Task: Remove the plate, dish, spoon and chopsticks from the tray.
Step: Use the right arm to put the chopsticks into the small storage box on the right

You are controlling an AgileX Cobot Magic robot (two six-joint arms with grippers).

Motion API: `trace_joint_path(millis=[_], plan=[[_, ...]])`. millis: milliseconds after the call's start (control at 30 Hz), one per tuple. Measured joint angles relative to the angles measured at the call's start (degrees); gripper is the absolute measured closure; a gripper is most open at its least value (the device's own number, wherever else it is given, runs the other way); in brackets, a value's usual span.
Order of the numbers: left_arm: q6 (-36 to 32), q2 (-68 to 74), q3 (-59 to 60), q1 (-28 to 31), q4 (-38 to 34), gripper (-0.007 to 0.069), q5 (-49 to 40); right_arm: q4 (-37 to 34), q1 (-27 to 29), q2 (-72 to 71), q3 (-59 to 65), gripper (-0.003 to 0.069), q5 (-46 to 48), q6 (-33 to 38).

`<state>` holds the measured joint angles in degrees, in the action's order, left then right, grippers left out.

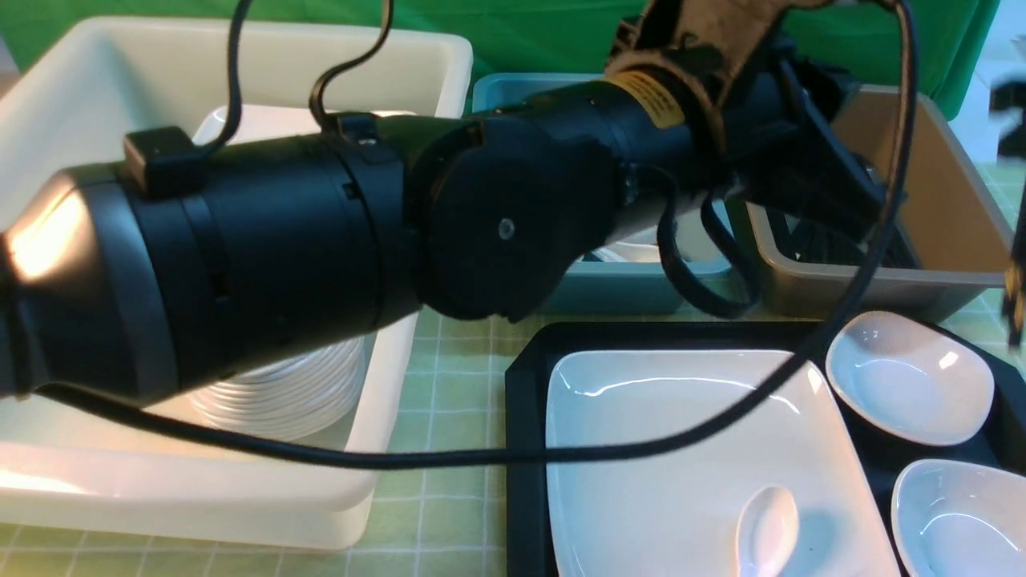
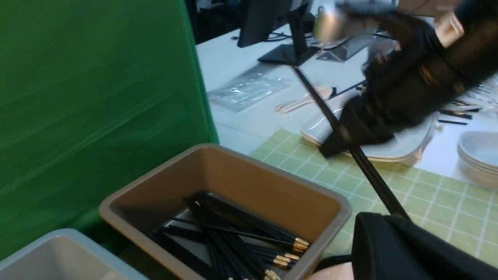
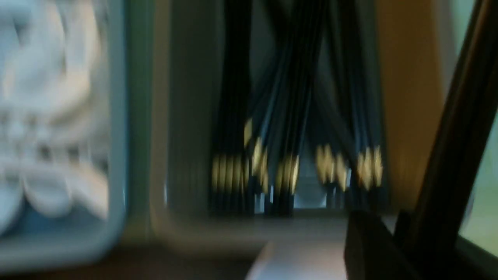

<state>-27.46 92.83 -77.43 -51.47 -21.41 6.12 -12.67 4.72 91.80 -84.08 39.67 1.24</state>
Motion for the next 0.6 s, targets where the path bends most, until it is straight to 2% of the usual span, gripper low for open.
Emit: trace_joint_path(millis=[167, 300, 600], plan=[[1.82, 2.98, 0.0, 4.16, -0.17, 0.0643, -0.8, 0.0, 0.0, 9.96, -10.95, 0.0588, -11.74, -1.56], [2.33, 3.59, 0.0, 5.2, -0.35, 0.0643, -4.19, -0.02, 0.0, 16.74, -15.25, 0.0588, -13.92, -2.16], [4.19, 3.59, 0.0, 5.21, -0.35, 0.0643, -9.95, -0.02, 0.0, 24.96, -16.32, 0.0584, -20.09, -2.87]])
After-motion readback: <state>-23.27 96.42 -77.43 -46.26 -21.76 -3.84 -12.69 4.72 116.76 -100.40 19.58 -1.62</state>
